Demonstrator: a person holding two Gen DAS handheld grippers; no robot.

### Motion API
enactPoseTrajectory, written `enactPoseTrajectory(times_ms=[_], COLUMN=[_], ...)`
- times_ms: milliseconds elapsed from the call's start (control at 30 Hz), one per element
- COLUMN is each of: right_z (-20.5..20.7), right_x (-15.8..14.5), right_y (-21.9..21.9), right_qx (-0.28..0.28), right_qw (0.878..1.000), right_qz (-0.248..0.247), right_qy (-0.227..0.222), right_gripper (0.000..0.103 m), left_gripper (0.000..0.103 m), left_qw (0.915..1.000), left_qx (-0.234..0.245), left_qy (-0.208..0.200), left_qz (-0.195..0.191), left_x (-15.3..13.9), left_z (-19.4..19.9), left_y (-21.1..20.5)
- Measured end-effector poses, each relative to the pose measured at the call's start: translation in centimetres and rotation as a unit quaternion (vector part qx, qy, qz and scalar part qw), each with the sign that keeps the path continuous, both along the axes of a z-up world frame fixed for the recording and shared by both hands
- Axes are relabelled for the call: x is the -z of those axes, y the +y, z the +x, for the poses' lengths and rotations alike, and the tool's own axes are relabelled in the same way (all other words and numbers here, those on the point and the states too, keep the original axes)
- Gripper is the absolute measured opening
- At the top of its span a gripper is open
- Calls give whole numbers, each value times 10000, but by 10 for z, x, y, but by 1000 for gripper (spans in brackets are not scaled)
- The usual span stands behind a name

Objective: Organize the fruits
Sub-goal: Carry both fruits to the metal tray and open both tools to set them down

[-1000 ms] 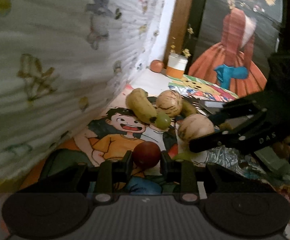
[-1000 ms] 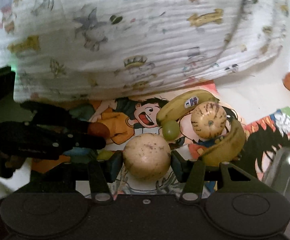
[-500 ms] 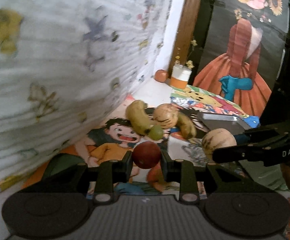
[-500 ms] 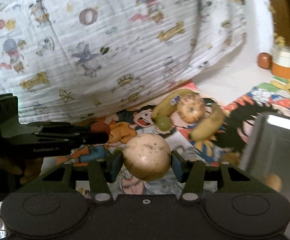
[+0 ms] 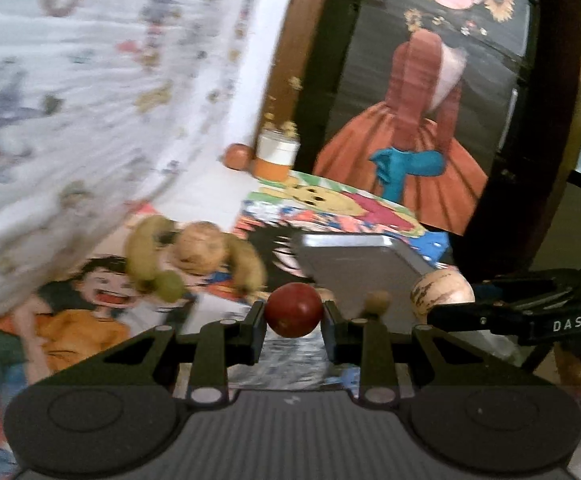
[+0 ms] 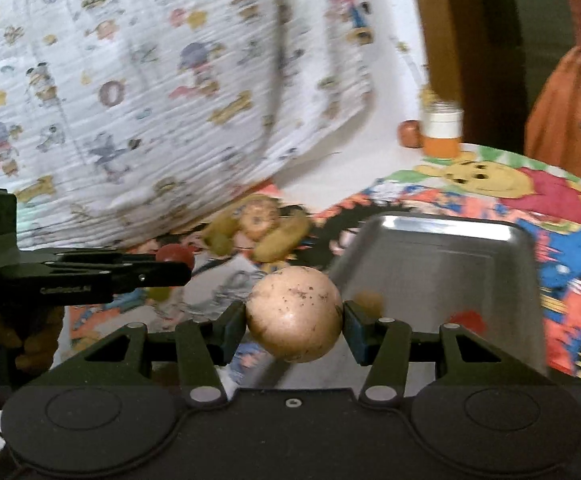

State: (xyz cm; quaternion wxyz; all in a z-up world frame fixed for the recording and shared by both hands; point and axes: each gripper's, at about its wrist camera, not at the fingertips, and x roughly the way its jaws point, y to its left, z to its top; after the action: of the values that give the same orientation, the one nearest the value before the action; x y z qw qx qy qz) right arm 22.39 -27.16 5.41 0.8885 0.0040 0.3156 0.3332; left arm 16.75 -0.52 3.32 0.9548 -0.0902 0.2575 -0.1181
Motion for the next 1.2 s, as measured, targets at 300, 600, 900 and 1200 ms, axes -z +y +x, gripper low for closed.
enactPoseTrajectory(times_ms=[300, 600, 900, 1200], right_z=[2, 11, 19, 18], right_x=[20, 34, 42, 43], right_y=[-43, -60, -65, -62], right_qx=[505, 802, 875, 848], right_qw=[9987, 9965, 9954, 9954], right_qz=[-101, -232, -401, -445], right_qy=[22, 2, -3, -88], right_gripper=[54, 54, 54, 55], left_gripper=[32, 32, 33, 33], left_qw=[9988, 9969, 9956, 9949], left_qx=[421, 601, 621, 608], left_qy=[243, 481, 648, 732], left_qz=[0, 158, 283, 321], left_x=[11, 21, 32, 36], left_z=[21, 40, 55, 60], left_y=[-53, -90, -108, -112])
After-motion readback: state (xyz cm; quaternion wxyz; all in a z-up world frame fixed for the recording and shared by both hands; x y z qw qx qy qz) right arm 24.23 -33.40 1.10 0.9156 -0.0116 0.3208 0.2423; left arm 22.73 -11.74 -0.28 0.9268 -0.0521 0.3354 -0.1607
